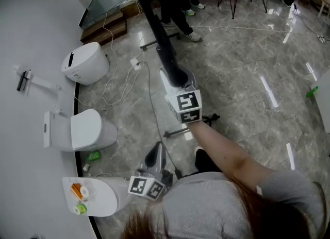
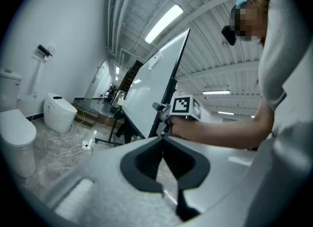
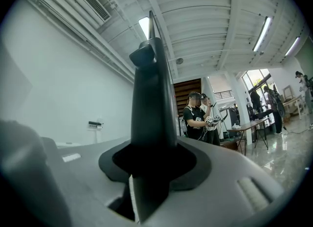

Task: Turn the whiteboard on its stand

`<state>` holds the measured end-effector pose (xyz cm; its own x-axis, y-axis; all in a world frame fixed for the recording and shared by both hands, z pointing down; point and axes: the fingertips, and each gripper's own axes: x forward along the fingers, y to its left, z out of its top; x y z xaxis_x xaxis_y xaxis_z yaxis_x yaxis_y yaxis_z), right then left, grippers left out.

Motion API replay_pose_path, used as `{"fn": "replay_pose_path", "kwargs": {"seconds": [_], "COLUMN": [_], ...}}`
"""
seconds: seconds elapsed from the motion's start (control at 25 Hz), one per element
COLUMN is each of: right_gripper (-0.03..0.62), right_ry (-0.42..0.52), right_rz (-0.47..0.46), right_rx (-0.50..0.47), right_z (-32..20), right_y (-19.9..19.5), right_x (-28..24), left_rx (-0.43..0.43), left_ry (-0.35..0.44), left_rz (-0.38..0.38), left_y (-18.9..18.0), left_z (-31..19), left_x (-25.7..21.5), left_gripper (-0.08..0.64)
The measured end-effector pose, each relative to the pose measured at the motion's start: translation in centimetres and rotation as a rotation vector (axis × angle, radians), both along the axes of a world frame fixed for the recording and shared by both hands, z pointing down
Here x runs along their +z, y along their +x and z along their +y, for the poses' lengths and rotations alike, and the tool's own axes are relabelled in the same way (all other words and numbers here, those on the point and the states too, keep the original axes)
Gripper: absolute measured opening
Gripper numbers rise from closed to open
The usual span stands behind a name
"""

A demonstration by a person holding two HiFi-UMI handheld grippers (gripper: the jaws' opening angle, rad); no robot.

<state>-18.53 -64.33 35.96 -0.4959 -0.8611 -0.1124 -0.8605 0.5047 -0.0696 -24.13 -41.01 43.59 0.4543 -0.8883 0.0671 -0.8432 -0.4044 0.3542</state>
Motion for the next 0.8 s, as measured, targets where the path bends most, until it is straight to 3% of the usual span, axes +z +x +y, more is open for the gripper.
{"fn": "replay_pose_path", "kwargs": {"seconds": [0.8], "right_gripper": [0.149], "right_ry": [0.008], "right_rz": [0.008], "right_rx": [-0.002], "right_z": [7.2], "right_y": [1.0], "right_x": [0.4], "left_rx": [0.017], "left_ry": [0.006], "left_rz": [0.008], "left_y": [1.1], "left_z": [6.0], "left_x": [-0.3], "left_gripper": [0.002]}}
